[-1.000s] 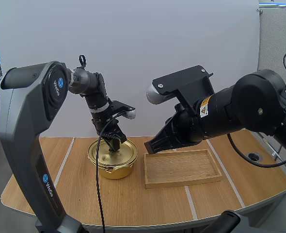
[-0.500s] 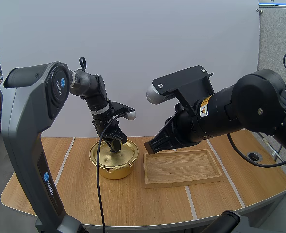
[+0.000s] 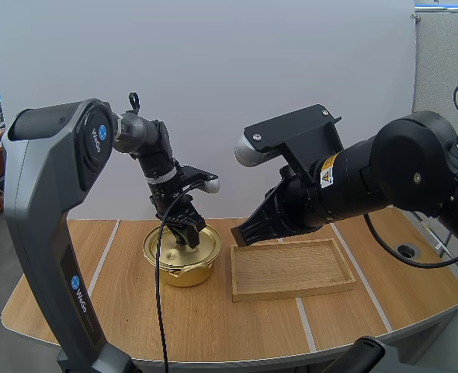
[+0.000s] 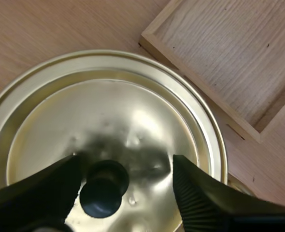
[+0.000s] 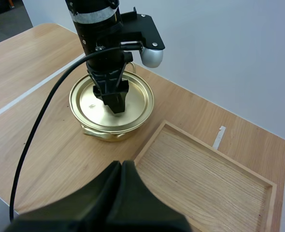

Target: Open the pot, put the grape inside, and close it

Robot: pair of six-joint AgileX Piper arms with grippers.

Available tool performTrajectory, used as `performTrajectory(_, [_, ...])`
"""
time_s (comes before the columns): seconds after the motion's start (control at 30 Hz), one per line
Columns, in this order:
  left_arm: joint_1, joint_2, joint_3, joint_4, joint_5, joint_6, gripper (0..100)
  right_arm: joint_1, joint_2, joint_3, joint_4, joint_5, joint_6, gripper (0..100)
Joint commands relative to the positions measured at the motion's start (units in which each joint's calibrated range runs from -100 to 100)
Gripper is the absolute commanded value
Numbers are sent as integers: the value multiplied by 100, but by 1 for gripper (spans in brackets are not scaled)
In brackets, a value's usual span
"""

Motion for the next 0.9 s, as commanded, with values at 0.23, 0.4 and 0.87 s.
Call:
performTrajectory(0.23, [-17, -422, 26, -28, 346, 3, 100, -1, -31, -10, -41, -103, 10, 0])
performTrajectory(0.4, [-17, -1049, 26, -4, 346, 3, 100, -1, -31, -10, -41, -103, 10, 0])
performTrajectory(0.87, [-17, -2839, 26, 33, 346, -146, 100, -1, -31, -10, -41, -103, 10, 0])
